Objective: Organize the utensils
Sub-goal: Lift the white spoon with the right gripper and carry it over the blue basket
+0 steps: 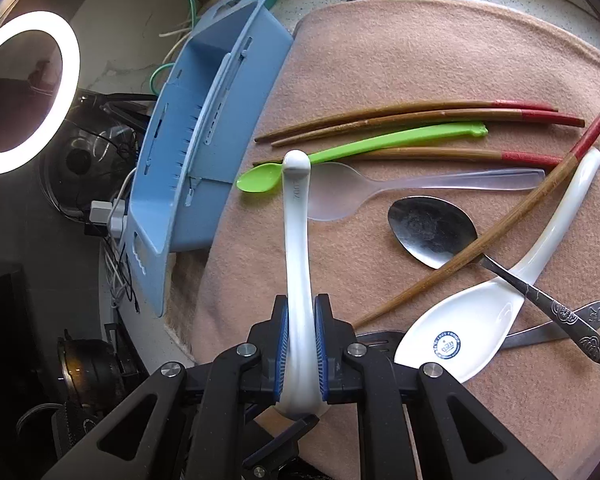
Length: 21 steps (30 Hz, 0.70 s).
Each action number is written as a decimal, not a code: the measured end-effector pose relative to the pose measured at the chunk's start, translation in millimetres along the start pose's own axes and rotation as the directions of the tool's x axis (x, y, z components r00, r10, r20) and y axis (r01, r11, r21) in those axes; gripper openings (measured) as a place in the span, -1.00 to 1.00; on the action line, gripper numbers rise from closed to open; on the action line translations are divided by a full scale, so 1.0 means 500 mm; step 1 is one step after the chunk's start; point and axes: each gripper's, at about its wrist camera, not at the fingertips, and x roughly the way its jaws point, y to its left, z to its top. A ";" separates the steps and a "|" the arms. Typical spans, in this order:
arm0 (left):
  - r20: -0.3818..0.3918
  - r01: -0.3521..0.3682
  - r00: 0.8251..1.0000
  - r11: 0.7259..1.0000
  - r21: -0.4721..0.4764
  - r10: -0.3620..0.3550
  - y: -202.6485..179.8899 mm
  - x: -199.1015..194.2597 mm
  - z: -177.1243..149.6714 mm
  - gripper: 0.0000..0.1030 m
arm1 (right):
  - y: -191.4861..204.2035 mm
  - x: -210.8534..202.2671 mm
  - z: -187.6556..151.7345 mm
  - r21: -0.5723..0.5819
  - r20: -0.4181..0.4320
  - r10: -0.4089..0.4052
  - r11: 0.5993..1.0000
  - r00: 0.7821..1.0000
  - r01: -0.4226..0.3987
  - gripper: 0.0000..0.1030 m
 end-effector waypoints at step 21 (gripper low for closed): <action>0.083 -0.116 0.990 0.992 0.045 0.112 0.191 -0.062 0.127 -0.57 | 0.198 0.034 0.151 -0.077 0.091 0.091 0.993 0.992 -0.084 -0.78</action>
